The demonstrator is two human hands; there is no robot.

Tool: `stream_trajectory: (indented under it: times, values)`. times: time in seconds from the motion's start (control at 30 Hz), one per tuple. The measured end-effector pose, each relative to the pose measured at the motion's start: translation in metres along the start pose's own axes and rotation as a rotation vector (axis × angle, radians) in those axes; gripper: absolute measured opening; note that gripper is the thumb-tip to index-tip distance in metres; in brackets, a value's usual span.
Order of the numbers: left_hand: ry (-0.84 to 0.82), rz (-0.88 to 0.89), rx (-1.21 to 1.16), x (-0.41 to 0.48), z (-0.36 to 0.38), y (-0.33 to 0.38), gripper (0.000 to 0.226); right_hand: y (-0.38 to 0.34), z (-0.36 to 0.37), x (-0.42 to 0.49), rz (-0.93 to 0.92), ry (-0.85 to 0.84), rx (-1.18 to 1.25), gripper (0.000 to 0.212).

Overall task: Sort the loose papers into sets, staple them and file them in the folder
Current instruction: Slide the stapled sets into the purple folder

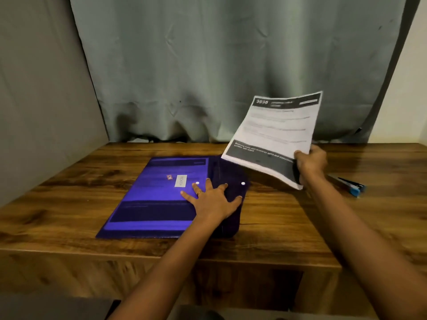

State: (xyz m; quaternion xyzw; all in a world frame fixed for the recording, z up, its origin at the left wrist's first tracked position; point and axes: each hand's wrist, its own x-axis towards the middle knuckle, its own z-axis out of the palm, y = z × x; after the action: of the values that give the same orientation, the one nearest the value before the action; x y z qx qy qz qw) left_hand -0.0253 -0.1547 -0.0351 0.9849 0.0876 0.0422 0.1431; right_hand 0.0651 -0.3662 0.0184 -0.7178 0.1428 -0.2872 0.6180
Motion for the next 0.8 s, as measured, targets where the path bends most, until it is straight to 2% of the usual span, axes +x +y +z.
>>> stream_trajectory:
  times: [0.13,0.2,0.27,0.37,0.43,0.6,0.8]
  values:
    - [0.127,-0.031,-0.276,0.002,-0.006,-0.007,0.043,0.016,0.007,-0.013,-0.015,-0.078,-0.192,0.036]
    - [0.231,-0.034,-0.300,0.003,-0.009,-0.014,0.035,0.018,0.009,-0.012,-0.022,-0.098,-0.240,0.037]
    - [0.287,-0.037,-0.239,0.003,-0.013,-0.021,0.039,0.019,0.010,-0.011,-0.019,-0.110,-0.272,0.037]
    - [0.283,-0.051,-0.184,0.002,-0.021,-0.025,0.049,0.020,0.010,-0.013,-0.029,-0.118,-0.296,0.038]
    - [0.271,-0.066,-0.196,0.001,-0.026,-0.025,0.047,0.023,0.010,-0.013,-0.010,-0.124,-0.288,0.038]
    - [0.327,-0.030,-0.130,0.000,-0.035,-0.020,0.026,0.032,0.011,-0.011,0.101,-0.134,-0.190,0.034]
    - [0.440,-0.023,-0.185,0.000,-0.037,-0.022,0.023,0.045,0.017,-0.010,0.234,-0.163,-0.047,0.037]
